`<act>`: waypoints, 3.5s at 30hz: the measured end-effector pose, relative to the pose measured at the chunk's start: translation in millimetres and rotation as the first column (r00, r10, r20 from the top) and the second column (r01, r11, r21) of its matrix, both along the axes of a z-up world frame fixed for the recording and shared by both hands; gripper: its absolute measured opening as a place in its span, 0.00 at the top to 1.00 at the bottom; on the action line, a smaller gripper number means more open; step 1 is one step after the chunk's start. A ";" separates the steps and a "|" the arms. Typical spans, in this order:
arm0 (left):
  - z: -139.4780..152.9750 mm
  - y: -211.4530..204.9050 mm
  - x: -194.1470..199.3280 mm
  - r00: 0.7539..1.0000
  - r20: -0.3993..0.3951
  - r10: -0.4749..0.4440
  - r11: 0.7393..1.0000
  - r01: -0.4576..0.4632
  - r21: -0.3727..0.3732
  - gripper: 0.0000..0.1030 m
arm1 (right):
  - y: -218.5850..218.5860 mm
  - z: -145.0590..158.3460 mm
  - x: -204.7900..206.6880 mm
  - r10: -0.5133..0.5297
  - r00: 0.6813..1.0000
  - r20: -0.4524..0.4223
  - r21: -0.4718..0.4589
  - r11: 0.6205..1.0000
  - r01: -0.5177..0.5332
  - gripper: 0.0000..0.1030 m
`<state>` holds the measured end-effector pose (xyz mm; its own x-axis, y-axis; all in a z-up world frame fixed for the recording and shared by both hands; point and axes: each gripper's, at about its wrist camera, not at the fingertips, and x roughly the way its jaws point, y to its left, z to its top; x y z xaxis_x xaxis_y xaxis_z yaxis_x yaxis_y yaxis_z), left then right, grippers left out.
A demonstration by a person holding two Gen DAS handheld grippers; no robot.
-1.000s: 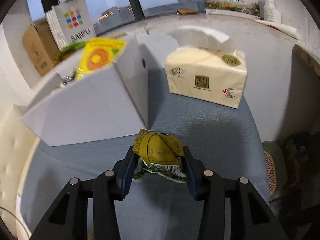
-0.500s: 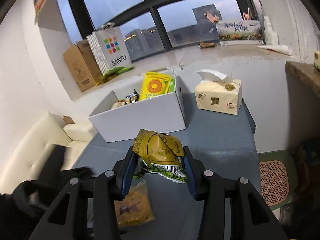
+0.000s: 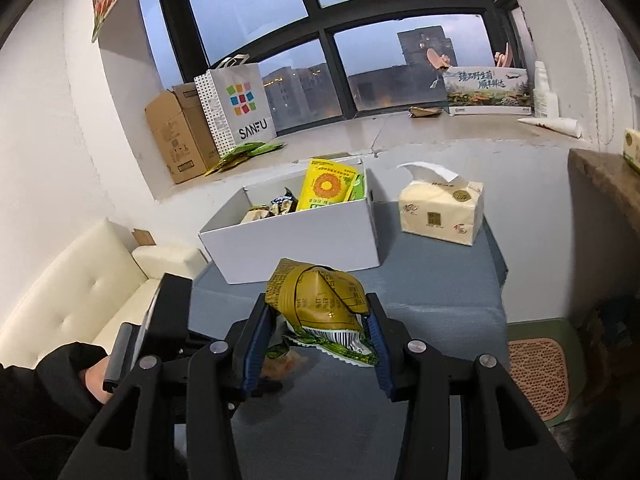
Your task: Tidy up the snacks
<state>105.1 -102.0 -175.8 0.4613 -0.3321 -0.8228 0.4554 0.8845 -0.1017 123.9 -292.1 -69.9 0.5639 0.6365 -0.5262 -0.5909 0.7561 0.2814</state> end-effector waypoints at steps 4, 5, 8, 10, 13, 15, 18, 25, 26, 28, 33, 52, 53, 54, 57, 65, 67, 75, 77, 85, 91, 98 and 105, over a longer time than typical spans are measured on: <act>28.7 24.8 -8.3 0.997 0.039 0.066 0.987 -0.059 -0.149 0.83 | 8.2 -2.3 0.5 0.019 1.000 -0.008 -0.008 1.000 -0.019 0.53; 38.0 33.7 -10.7 0.994 0.048 0.095 0.979 -0.084 -0.185 0.83 | 9.9 -2.3 1.0 0.020 1.000 -0.008 -0.005 1.000 -0.020 0.53; 60.5 55.8 -16.9 0.984 0.093 0.152 0.964 -0.128 -0.231 0.83 | 19.4 -2.4 3.6 0.033 0.999 -0.013 0.008 0.999 -0.033 0.53; 75.9 71.7 -15.7 0.973 0.129 0.192 0.958 -0.157 -0.241 0.83 | 31.3 -2.0 9.1 0.053 0.999 -0.013 0.014 0.998 -0.053 0.53; 97.1 100.0 -4.9 0.951 0.159 0.265 0.932 -0.211 -0.294 0.83 | 53.3 0.7 26.6 0.069 0.997 -0.016 0.018 0.997 -0.069 0.53; 108.0 121.9 7.3 0.932 0.183 0.313 0.914 -0.243 -0.325 0.83 | 70.7 5.2 44.8 0.083 0.996 -0.022 0.032 0.996 -0.082 0.53; 122.0 148.0 34.6 0.904 0.209 0.373 0.894 -0.289 -0.342 0.83 | 99.9 15.1 73.7 0.093 0.996 -0.010 0.025 0.995 -0.092 0.53; 138.5 198.2 103.9 0.848 0.229 0.478 0.862 -0.404 -0.306 0.83 | 161.5 38.6 149.4 0.078 0.997 0.006 -0.026 0.997 -0.078 0.53; 137.4 197.0 110.1 0.845 0.228 0.484 0.861 -0.413 -0.297 0.83 | 168.4 39.9 160.2 0.071 0.997 -0.003 -0.031 0.997 -0.071 0.53; 135.5 201.8 126.5 0.840 0.223 0.495 0.859 -0.434 -0.270 0.83 | 180.6 39.7 181.9 0.047 0.999 -0.020 -0.054 0.997 -0.048 0.53; 127.4 201.2 155.3 0.841 0.216 0.497 0.865 -0.460 -0.198 0.81 | 198.0 31.7 210.2 0.019 0.999 -0.036 -0.115 0.993 -0.023 0.52; 146.2 189.9 118.8 0.745 0.368 0.557 0.821 -0.560 -0.109 0.00 | 174.1 46.9 170.5 -0.052 0.991 0.122 -0.204 0.976 0.076 0.00; 152.3 183.1 108.7 0.729 0.403 0.553 0.817 -0.569 -0.093 0.00 | 172.4 51.7 161.5 -0.053 0.988 0.148 -0.208 0.975 0.084 0.00; 155.7 179.7 102.0 0.727 0.414 0.548 0.821 -0.561 -0.100 0.00 | 171.4 55.1 155.5 -0.053 0.985 0.162 -0.211 0.974 0.087 0.00; 169.0 173.1 72.8 0.732 0.413 0.542 0.837 -0.513 -0.191 0.00 | 163.3 69.6 129.4 -0.054 0.978 0.201 -0.204 0.974 0.096 0.00; 183.9 152.2 7.2 0.746 0.382 0.545 0.838 -0.505 -0.208 0.00 | 130.2 93.5 70.4 -0.098 0.975 0.201 -0.163 0.978 0.132 0.00; 184.5 144.7 -12.6 0.759 0.375 0.533 0.846 -0.483 -0.226 0.00 | 122.1 97.0 50.4 -0.088 0.975 0.203 -0.151 0.981 0.120 0.00; 173.1 122.2 -74.3 0.782 0.314 0.539 0.842 -0.486 -0.235 0.00 | 92.6 87.3 -15.1 -0.120 0.987 0.107 -0.120 0.984 0.133 0.00; 172.1 115.9 -81.6 0.782 0.322 0.534 0.845 -0.490 -0.211 0.00 | 87.0 83.7 -23.1 -0.133 0.987 0.092 -0.129 0.981 0.144 0.00; 169.8 104.6 -79.6 0.797 0.309 0.519 0.855 -0.476 -0.207 0.00 | 79.4 84.1 -28.4 -0.153 0.984 0.095 -0.142 0.976 0.165 0.00; 170.9 99.7 -79.8 0.803 0.312 0.508 0.861 -0.466 -0.202 0.00 | 78.2 82.2 -27.8 -0.161 0.983 0.089 -0.147 0.974 0.173 0.00; 171.1 102.4 -79.7 0.800 0.311 0.513 0.858 -0.471 -0.205 0.00 | 78.5 83.6 -29.1 -0.159 0.982 0.097 -0.145 0.974 0.172 0.00; 170.1 102.2 -80.6 0.800 0.308 0.514 0.857 -0.472 -0.205 0.00 | 80.1 83.4 -30.3 -0.155 0.983 0.098 -0.148 0.975 0.168 0.00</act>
<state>24.5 0.1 -5.7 0.8299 -0.0624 -0.5544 -0.0158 0.9907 -0.1352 93.6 -212.0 13.4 0.6994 0.4481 -0.5568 -0.4742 0.8738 0.1075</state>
